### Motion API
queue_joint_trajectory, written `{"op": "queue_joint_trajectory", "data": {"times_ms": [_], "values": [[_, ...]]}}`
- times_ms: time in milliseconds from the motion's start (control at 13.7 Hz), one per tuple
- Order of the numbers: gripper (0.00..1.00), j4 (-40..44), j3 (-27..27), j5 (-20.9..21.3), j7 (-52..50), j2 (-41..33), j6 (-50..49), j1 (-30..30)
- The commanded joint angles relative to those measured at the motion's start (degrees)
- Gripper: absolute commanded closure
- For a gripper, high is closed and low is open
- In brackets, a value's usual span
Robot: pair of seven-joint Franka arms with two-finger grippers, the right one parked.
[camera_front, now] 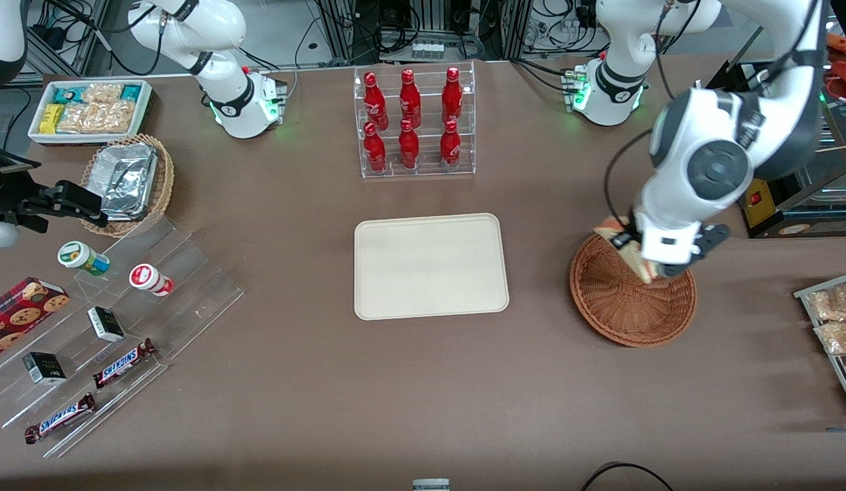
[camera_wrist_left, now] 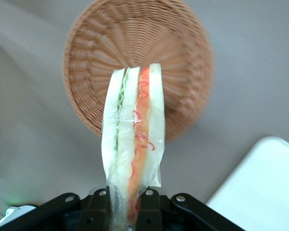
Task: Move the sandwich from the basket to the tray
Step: 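Carry the sandwich over the cream tray with the left gripper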
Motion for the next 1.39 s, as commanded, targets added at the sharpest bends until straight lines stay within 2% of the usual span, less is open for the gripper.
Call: {"op": "queue_joint_trajectory", "data": {"times_ms": [0,510,948,1312], "values": [[1.00,6.8,0.4,-0.1,1.7,2.8,-2.6,-6.0],[1.00,22.4,0.4,-1.9,0.8,20.2,0.7,-21.5],[1.00,22.7,0.5,-1.7,-0.6,28.2,12.3,-28.4],[1.00,22.3,0.7,-0.9,-1.1,32.4,18.5,-30.4]]}}
